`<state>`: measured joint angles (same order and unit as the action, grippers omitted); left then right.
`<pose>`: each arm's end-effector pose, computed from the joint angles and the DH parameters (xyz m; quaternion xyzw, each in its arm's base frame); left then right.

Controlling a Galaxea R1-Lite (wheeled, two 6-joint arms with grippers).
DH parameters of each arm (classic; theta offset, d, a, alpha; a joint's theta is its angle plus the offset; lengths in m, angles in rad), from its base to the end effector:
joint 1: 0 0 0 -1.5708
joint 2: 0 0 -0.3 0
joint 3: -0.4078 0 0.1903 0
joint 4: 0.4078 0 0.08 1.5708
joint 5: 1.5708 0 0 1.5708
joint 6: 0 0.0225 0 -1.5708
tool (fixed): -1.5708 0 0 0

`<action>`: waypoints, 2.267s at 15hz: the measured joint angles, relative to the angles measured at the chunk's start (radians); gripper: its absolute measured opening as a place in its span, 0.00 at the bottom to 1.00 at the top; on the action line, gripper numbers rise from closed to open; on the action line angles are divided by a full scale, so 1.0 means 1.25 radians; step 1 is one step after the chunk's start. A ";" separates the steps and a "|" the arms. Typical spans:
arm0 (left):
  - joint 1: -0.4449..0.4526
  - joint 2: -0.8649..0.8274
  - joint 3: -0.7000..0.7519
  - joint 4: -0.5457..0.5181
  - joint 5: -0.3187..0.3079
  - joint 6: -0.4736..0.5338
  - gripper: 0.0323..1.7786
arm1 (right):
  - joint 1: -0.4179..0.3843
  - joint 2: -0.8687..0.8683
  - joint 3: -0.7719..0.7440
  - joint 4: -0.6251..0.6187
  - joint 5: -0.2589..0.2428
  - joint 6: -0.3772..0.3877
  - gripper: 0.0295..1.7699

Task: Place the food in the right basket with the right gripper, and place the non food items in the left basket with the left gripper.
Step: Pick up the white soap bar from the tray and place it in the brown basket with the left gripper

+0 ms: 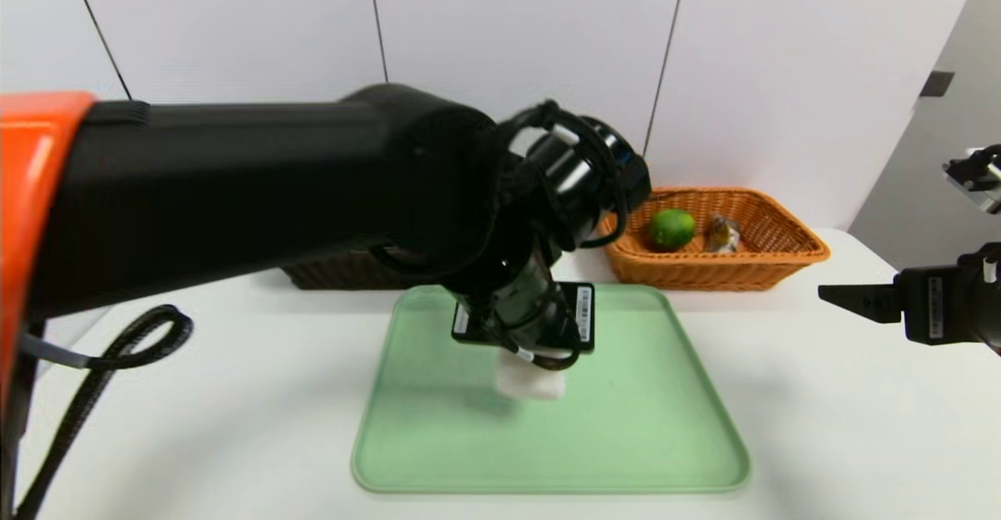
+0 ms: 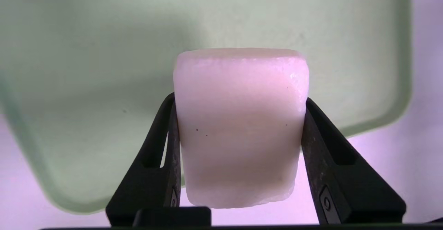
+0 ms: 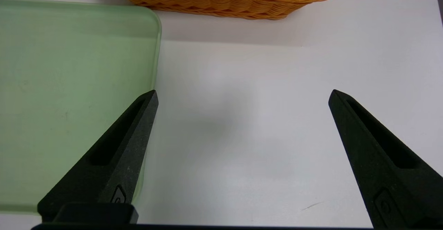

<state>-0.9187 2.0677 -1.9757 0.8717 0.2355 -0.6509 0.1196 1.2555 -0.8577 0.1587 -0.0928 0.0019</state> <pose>0.2360 -0.3004 0.2391 -0.0274 0.4629 -0.1571 0.8720 0.1831 0.0199 0.2330 -0.0282 0.2731 0.0126 0.9615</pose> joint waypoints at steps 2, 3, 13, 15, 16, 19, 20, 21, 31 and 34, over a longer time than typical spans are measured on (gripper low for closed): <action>0.045 -0.044 -0.001 -0.051 0.034 0.080 0.54 | 0.000 0.000 0.003 0.000 0.000 -0.001 0.96; 0.071 -0.059 -0.001 -0.079 0.042 0.114 0.54 | 0.000 0.000 0.005 0.000 -0.001 -0.001 0.96; 0.338 -0.023 -0.001 -0.373 0.033 0.310 0.54 | 0.000 -0.010 0.031 -0.001 -0.001 0.002 0.96; 0.375 0.020 -0.002 -0.437 0.012 0.328 0.54 | 0.000 -0.017 0.043 -0.004 -0.004 -0.001 0.96; 0.393 0.043 -0.002 -0.462 0.002 0.334 0.54 | 0.000 -0.022 0.048 -0.012 -0.005 -0.001 0.96; 0.428 0.106 -0.002 -0.511 -0.028 0.340 0.54 | 0.000 -0.043 0.065 -0.057 -0.007 0.003 0.96; 0.430 0.124 -0.002 -0.528 -0.030 0.341 0.54 | 0.000 -0.049 0.068 -0.059 -0.008 0.003 0.96; 0.433 0.138 -0.002 -0.546 -0.031 0.341 0.54 | 0.000 -0.053 0.070 -0.060 -0.009 0.004 0.96; 0.453 0.200 -0.002 -0.559 -0.040 0.338 0.54 | 0.001 -0.077 0.085 -0.061 -0.040 -0.003 0.96; 0.455 0.203 -0.002 -0.559 -0.038 0.337 0.54 | 0.001 -0.083 0.086 -0.061 -0.041 -0.004 0.96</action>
<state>-0.3496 2.3213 -1.9785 0.1732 0.1874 -0.2298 0.1206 1.1521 -0.7500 0.0821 -0.1438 -0.0032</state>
